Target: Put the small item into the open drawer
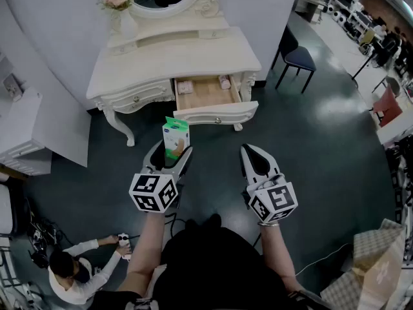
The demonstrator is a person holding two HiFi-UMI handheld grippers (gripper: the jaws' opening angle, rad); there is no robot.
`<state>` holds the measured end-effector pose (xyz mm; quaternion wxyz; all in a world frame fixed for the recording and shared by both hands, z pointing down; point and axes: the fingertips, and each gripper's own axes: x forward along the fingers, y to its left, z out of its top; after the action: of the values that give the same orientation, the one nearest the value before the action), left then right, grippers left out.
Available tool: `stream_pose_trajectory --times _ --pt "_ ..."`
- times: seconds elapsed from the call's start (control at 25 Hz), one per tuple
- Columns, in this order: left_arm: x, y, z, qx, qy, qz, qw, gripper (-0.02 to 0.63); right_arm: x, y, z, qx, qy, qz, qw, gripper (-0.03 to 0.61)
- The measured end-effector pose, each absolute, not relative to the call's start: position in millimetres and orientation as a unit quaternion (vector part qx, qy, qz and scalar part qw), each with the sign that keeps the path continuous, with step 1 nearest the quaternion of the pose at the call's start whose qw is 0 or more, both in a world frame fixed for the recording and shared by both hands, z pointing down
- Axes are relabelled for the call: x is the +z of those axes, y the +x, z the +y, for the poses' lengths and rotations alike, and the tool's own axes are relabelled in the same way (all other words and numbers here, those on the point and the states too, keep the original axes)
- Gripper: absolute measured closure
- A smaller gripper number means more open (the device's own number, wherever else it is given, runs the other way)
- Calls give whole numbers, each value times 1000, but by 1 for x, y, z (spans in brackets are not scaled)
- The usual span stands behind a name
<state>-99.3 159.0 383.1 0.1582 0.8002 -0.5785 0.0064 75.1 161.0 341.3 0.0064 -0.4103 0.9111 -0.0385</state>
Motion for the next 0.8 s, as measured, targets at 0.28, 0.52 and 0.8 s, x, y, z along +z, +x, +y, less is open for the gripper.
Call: stream_pose_trajectory --times 0.28,0.52,0.8 --pt "382 -94 155 -4 796 -584 156 267 345 82 157 -37 -400 916 11 581" --pt "380 -90 153 1 796 -587 148 267 344 87 151 -39 -395 918 14 581" --pt "375 -95 149 -13 786 -602 141 267 339 102 148 -38 -403 914 20 581"
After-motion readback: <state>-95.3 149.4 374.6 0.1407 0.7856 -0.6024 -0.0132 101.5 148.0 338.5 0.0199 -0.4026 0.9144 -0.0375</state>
